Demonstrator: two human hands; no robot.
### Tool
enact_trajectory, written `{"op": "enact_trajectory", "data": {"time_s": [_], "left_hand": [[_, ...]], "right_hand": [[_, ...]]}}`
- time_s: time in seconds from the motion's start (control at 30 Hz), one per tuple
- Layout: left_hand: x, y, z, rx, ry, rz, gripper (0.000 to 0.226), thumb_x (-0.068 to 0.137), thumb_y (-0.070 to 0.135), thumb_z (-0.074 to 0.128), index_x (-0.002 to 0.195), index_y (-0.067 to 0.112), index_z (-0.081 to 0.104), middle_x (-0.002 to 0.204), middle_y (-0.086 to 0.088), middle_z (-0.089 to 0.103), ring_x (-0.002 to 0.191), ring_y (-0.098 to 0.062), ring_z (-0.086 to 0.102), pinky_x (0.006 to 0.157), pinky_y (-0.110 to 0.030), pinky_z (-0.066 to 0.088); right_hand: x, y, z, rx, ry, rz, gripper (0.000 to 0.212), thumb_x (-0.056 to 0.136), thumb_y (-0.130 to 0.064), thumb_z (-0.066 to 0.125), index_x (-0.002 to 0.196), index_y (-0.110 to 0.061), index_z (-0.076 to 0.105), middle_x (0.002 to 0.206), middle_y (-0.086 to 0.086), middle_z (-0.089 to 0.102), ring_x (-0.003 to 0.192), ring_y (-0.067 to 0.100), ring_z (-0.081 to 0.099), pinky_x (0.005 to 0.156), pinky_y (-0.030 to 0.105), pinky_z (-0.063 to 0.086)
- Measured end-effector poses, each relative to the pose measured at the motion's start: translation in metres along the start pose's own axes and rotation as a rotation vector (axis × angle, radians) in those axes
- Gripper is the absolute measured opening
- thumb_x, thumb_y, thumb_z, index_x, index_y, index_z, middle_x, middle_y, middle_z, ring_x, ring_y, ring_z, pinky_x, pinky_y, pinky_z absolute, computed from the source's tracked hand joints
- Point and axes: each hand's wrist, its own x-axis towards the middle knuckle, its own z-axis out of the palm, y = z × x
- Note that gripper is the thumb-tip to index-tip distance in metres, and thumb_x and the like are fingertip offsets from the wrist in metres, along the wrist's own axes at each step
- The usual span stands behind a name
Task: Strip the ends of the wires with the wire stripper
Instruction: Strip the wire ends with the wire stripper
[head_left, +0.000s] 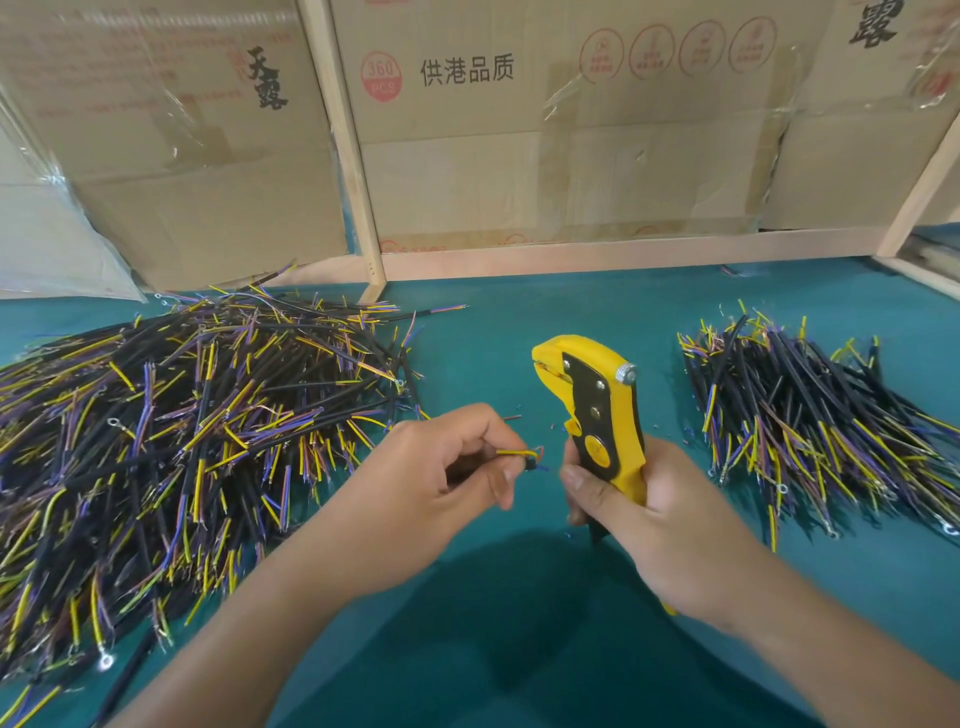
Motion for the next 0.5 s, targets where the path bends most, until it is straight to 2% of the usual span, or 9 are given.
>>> {"op": "enact_trajectory", "data": {"time_s": [0.07, 0.17, 0.23, 0.33, 0.43, 0.5], "left_hand": [[0.0009, -0.0005, 0.0016, -0.02, 0.028, -0.019, 0.01, 0.101, 0.035, 0.053, 0.097, 0.032, 0.061, 0.075, 0.009, 0.069, 0.057, -0.026, 0.042, 0.05, -0.03, 0.034], [0.002, -0.002, 0.0041, -0.007, 0.041, -0.042, 0.014, 0.102, 0.038, 0.05, 0.112, 0.033, 0.059, 0.075, 0.01, 0.071, 0.046, -0.009, 0.034, 0.045, -0.015, 0.029], [0.0025, -0.002, 0.0042, 0.006, 0.022, -0.05, 0.019, 0.1, 0.038, 0.051, 0.118, 0.033, 0.056, 0.078, 0.011, 0.073, 0.045, -0.007, 0.034, 0.045, -0.012, 0.029], [0.0031, -0.0019, 0.0022, -0.041, 0.014, -0.05, 0.02, 0.098, 0.037, 0.054, 0.117, 0.033, 0.055, 0.083, 0.012, 0.074, 0.049, -0.005, 0.036, 0.048, -0.011, 0.03], [0.0038, -0.0017, 0.0012, -0.08, 0.001, -0.049, 0.025, 0.093, 0.043, 0.058, 0.116, 0.035, 0.054, 0.088, 0.012, 0.076, 0.062, -0.016, 0.051, 0.058, -0.023, 0.043], [0.0042, -0.0033, 0.0015, -0.077, -0.003, -0.05, 0.028, 0.09, 0.042, 0.062, 0.116, 0.034, 0.055, 0.089, 0.012, 0.076, 0.078, -0.024, 0.062, 0.077, -0.035, 0.049]], "right_hand": [[0.0006, 0.0007, -0.0003, -0.011, 0.021, 0.006, 0.015, 0.087, -0.043, 0.054, 0.086, -0.029, 0.059, 0.073, 0.005, 0.065, 0.068, 0.024, 0.056, 0.069, 0.037, 0.047], [0.0006, 0.0, 0.0, -0.049, 0.035, -0.002, 0.015, 0.086, -0.043, 0.053, 0.087, -0.03, 0.059, 0.074, 0.006, 0.065, 0.067, 0.023, 0.056, 0.068, 0.035, 0.047], [0.0004, -0.0005, 0.0001, -0.069, 0.035, -0.01, 0.016, 0.086, -0.044, 0.053, 0.086, -0.029, 0.058, 0.073, 0.008, 0.064, 0.066, 0.024, 0.054, 0.066, 0.034, 0.046], [0.0003, -0.0004, -0.0001, -0.071, 0.024, -0.005, 0.017, 0.086, -0.045, 0.052, 0.086, -0.029, 0.058, 0.073, 0.011, 0.063, 0.068, 0.027, 0.055, 0.069, 0.04, 0.047], [0.0006, -0.0002, -0.0007, -0.032, 0.013, 0.01, 0.017, 0.086, -0.044, 0.052, 0.087, -0.029, 0.059, 0.074, 0.011, 0.062, 0.072, 0.031, 0.059, 0.074, 0.046, 0.049], [0.0009, -0.0001, -0.0011, -0.004, 0.003, 0.018, 0.016, 0.086, -0.043, 0.053, 0.086, -0.028, 0.059, 0.074, 0.011, 0.063, 0.073, 0.031, 0.061, 0.075, 0.047, 0.05]]}}
